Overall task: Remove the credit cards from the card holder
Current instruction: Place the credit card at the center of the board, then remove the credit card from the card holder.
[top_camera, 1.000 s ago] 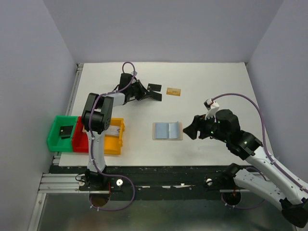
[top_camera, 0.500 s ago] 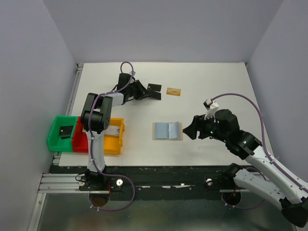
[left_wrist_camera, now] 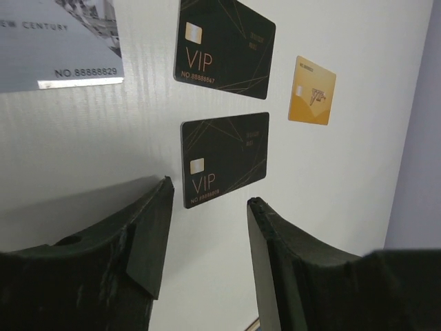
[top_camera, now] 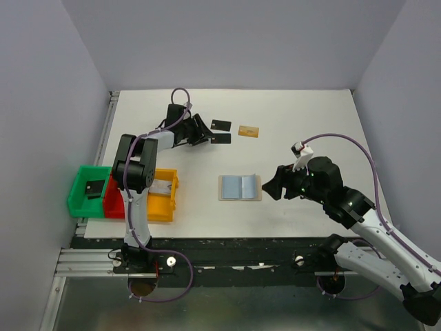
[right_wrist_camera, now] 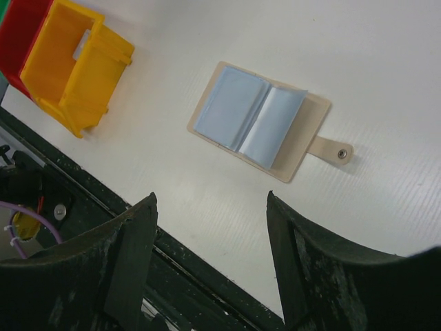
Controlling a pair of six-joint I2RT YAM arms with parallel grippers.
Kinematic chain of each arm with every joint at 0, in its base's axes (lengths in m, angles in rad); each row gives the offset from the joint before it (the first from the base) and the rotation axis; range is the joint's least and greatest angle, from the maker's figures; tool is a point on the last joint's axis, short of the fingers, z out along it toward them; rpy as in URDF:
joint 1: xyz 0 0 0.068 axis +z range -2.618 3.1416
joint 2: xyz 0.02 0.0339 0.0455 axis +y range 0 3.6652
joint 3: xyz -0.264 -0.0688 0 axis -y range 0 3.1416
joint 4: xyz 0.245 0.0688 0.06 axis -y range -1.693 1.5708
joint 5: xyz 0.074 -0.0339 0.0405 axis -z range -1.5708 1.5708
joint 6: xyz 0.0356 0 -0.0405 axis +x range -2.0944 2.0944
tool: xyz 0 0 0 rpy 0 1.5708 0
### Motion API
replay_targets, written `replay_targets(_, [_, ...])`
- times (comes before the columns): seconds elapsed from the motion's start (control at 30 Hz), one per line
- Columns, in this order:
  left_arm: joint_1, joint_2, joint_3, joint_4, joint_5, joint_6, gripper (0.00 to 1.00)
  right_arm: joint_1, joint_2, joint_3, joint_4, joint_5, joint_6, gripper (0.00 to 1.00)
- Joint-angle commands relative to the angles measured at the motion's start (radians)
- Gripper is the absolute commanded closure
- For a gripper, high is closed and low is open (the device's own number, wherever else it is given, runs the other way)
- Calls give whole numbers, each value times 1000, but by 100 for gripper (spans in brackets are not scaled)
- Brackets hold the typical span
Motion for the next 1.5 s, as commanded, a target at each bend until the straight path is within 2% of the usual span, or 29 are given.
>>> replay_targets(0.0, [30,-91,38,-112,-82,87,40,3,7,-15,-14,38,-29,28])
replay_targets(0.1, [33,-140,34,-172,-147,108,37,3,19,-14,-28,90,-23,27])
replay_targets(0.27, [26,-301,-67,-207,-345,107,33,3,1,-63,-8,346,150,25])
replay_targets(0.3, [15,-347,-100,-200,-396,108,31,0,-8,-87,12,365,171,23])
replay_targets(0.37, [-25,-425,-144,-204,-506,171,28,-4,-18,-124,75,329,131,12])
replay_targets(0.4, [-63,-459,-149,-229,-567,220,25,-9,-10,-132,84,304,117,4])
replay_targets(0.43, [-101,-491,-149,-256,-664,272,22,-14,8,-132,86,289,111,2])
replay_targets(0.5, [-171,-550,-170,-286,-762,312,17,-23,70,-117,80,270,120,0])
replay_targets(0.53, [-191,-589,-189,-289,-772,298,1,-26,94,-112,71,273,131,0])
replay_targets(0.7, [-198,-757,-380,-237,-645,35,1,-40,191,-118,109,279,136,0])
replay_targets(0.8, [-208,-823,-446,-233,-544,18,1,-41,249,-135,140,293,149,3])
replay_targets(0.87, [-230,-872,-486,-250,-536,5,1,-50,306,-105,98,273,172,5])
replay_targets(1.0, [-269,-949,-561,-278,-534,4,1,-60,279,-167,204,256,211,12])
replay_targets(1.23, [-297,-999,-775,-48,-393,-47,2,-148,418,-137,238,181,224,40])
replay_targets(1.47, [-333,-961,-776,-19,-369,-47,6,-198,531,-109,301,109,228,41])
